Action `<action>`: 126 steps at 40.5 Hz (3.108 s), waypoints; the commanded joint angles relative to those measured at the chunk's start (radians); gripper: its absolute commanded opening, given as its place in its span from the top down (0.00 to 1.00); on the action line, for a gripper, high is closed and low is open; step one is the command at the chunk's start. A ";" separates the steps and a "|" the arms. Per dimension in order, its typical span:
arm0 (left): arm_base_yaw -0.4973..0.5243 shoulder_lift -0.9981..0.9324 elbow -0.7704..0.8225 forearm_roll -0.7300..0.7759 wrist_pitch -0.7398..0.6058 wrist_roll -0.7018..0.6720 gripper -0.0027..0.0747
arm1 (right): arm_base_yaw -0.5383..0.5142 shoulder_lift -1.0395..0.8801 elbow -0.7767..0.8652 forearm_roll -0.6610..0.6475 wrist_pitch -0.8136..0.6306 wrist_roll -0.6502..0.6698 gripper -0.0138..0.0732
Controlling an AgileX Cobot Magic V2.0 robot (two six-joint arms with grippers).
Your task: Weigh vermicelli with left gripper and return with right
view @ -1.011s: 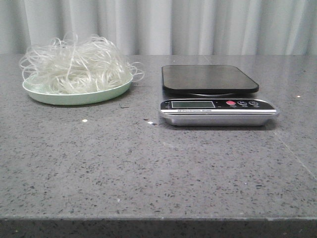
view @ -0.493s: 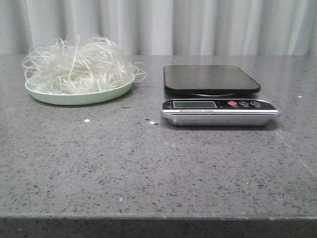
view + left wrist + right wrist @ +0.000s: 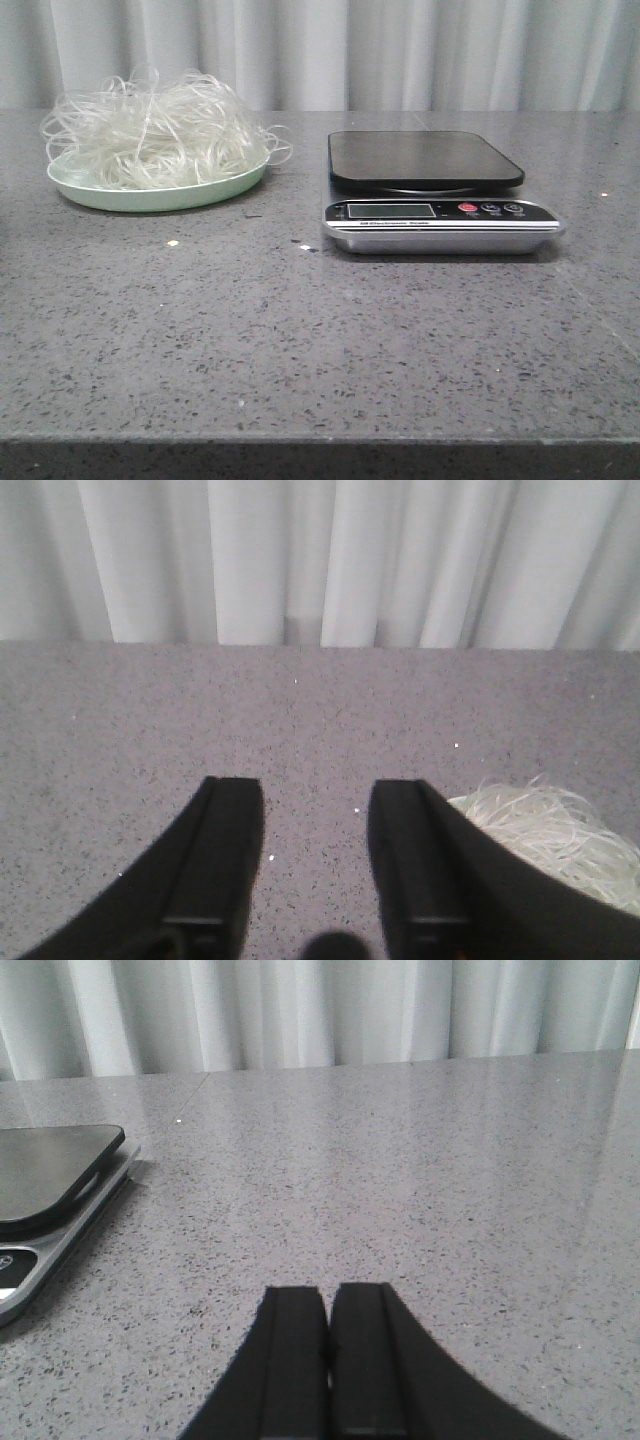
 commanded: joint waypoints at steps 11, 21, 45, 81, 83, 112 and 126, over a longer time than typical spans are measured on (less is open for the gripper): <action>-0.002 0.214 -0.201 -0.315 0.140 0.346 0.21 | -0.007 -0.017 -0.008 0.004 -0.064 -0.006 0.67; -0.002 0.370 -0.291 -0.569 0.286 0.591 0.21 | -0.007 -0.017 -0.008 0.004 -0.064 -0.006 0.67; -0.217 0.616 -0.294 -0.371 0.203 0.711 0.20 | -0.007 -0.017 -0.008 0.004 -0.064 -0.006 0.67; -0.217 0.698 -0.294 -0.370 0.135 0.709 0.78 | -0.007 -0.017 -0.008 0.004 -0.064 -0.006 0.67; -0.217 0.696 -0.294 -0.370 0.135 0.709 0.78 | -0.007 -0.017 -0.008 0.004 -0.064 -0.006 0.67; -0.227 0.482 -0.470 -0.408 0.135 0.709 0.78 | -0.007 -0.017 -0.008 0.004 -0.065 -0.006 0.67; -0.430 0.472 -0.600 -0.428 0.064 0.709 0.78 | -0.007 -0.017 -0.008 0.004 -0.065 -0.006 0.67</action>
